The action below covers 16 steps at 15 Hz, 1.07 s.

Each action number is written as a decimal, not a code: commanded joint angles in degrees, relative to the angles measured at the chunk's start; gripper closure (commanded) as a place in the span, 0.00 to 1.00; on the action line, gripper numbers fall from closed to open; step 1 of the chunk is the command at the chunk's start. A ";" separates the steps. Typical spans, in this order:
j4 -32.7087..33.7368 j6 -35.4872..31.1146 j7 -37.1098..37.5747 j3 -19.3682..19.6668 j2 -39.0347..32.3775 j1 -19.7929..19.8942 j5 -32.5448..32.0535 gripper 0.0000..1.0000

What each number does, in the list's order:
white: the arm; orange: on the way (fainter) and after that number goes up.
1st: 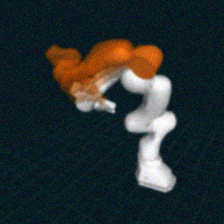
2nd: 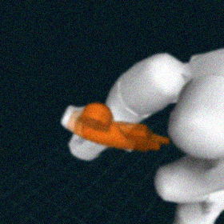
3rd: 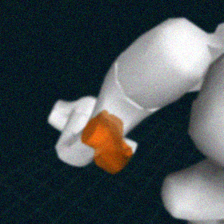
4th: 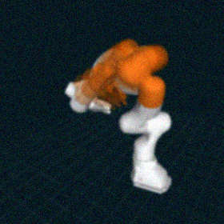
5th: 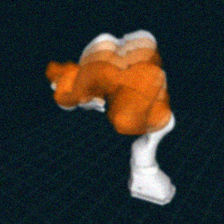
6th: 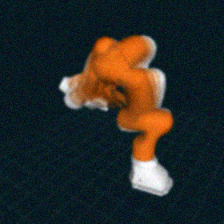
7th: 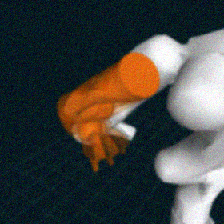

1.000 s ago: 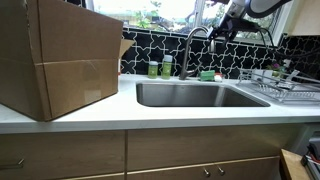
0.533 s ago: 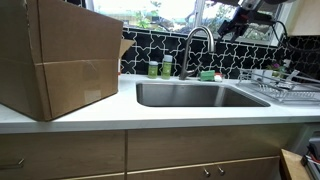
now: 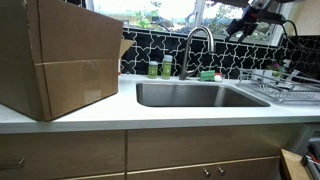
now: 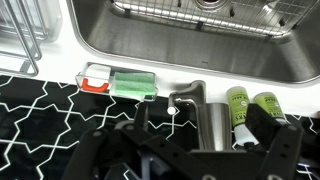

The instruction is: Move the faucet head to the right and then open the tap

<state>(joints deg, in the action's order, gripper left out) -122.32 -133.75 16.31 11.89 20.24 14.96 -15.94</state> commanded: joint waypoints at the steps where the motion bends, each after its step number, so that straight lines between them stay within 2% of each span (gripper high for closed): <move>1: 0.21 0.09 -0.55 -0.90 -0.17 1.09 0.67 0.00; 2: 0.20 0.09 -0.55 -0.90 -0.17 1.09 0.67 0.00; 4: 3.59 2.78 -3.31 1.46 -3.35 0.73 4.15 0.00; 6: 5.66 0.71 -8.29 4.90 -6.12 1.57 5.89 0.00; 8: 7.92 -0.26 -17.44 9.20 -9.05 1.35 10.56 0.00; 9: 9.16 -0.62 -21.78 12.88 -10.48 -0.83 12.76 0.00; 12: 12.99 0.49 -35.28 20.16 -14.87 -5.05 20.47 0.00; 14: 15.37 1.38 -44.26 22.36 -17.66 -6.29 27.64 0.00; 16: 18.82 3.32 -53.04 22.94 -21.44 -6.03 35.14 0.00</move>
<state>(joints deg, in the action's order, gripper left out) -109.46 -133.59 -25.49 32.21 4.87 10.53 9.73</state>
